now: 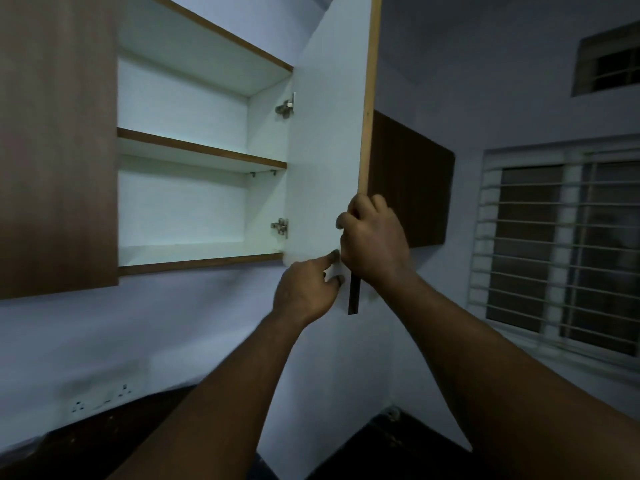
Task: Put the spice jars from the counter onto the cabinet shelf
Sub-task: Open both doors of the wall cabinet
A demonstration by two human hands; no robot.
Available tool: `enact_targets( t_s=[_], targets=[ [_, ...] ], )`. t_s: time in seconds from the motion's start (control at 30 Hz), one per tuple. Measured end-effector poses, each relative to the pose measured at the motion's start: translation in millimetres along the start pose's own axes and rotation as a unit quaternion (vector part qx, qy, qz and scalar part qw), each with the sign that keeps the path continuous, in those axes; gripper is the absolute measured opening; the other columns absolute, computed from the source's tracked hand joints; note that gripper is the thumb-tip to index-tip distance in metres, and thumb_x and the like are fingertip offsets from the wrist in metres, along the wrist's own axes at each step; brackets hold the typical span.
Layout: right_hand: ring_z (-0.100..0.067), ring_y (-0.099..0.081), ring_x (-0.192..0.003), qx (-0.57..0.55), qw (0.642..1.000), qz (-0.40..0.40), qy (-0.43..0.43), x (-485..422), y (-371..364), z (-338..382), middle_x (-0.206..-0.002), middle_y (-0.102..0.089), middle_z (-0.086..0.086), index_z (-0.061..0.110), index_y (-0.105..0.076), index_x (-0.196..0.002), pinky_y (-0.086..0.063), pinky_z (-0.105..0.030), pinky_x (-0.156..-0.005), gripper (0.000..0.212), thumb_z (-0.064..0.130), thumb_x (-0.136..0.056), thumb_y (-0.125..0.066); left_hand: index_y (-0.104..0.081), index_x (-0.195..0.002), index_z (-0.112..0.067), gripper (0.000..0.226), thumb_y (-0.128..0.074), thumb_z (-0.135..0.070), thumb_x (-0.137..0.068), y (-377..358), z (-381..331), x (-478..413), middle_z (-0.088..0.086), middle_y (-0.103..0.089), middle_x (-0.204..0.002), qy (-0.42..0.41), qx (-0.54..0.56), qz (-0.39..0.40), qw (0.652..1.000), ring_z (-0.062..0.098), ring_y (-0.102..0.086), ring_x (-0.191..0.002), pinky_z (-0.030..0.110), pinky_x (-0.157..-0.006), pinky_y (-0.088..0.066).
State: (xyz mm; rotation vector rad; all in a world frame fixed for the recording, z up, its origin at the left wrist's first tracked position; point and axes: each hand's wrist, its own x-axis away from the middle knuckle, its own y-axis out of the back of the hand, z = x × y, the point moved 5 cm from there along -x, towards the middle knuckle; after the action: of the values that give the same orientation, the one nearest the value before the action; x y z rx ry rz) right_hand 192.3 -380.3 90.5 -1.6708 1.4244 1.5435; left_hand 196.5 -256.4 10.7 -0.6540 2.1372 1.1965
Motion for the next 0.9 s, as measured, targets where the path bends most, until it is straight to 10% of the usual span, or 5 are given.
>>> enact_targets(
  t_s=[0.3,0.67,0.9],
  targets=[
    [-0.032,-0.05,-0.117,0.124,0.986,0.111,-0.017,25.7,-22.9,-74.3,-0.123,-0.066,-0.009,0.009,-0.073,-0.118,-0.044,-0.047,-0.094,0.033,0.016,-0.086,-0.064,-0.023,-0.159,-0.032,0.075,-0.058,-0.023,-0.093,-63.1,-27.1,-25.1,-0.006,-0.032,-0.163,-0.106,-0.083,0.13,0.982,0.023,-0.04,-0.144,0.039,-0.113,-0.042],
    [-0.032,-0.043,-0.139,0.163,0.959,0.23,-0.021,76.5,-71.5,-124.7,-0.142,-0.061,-0.01,0.006,-0.071,-0.123,-0.036,-0.047,-0.115,0.038,0.021,-0.09,-0.062,-0.002,-0.162,-0.031,0.083,-0.05,-0.016,-0.096,-117.6,-26.6,-44.7,-0.01,-0.007,-0.169,-0.083,-0.127,0.225,0.962,0.027,-0.011,-0.155,0.047,-0.12,-0.029],
    [-0.025,-0.058,-0.103,0.132,0.962,0.237,-0.017,65.4,-84.2,-100.5,-0.099,-0.072,-0.005,0.011,-0.074,-0.097,-0.043,-0.04,-0.095,0.025,0.024,-0.09,-0.054,-0.007,-0.162,-0.028,0.083,-0.053,-0.019,-0.094,-119.3,-13.0,-47.5,-0.005,-0.013,-0.169,-0.071,-0.159,0.222,0.959,0.028,-0.015,-0.154,0.05,-0.118,-0.033]
  ],
)
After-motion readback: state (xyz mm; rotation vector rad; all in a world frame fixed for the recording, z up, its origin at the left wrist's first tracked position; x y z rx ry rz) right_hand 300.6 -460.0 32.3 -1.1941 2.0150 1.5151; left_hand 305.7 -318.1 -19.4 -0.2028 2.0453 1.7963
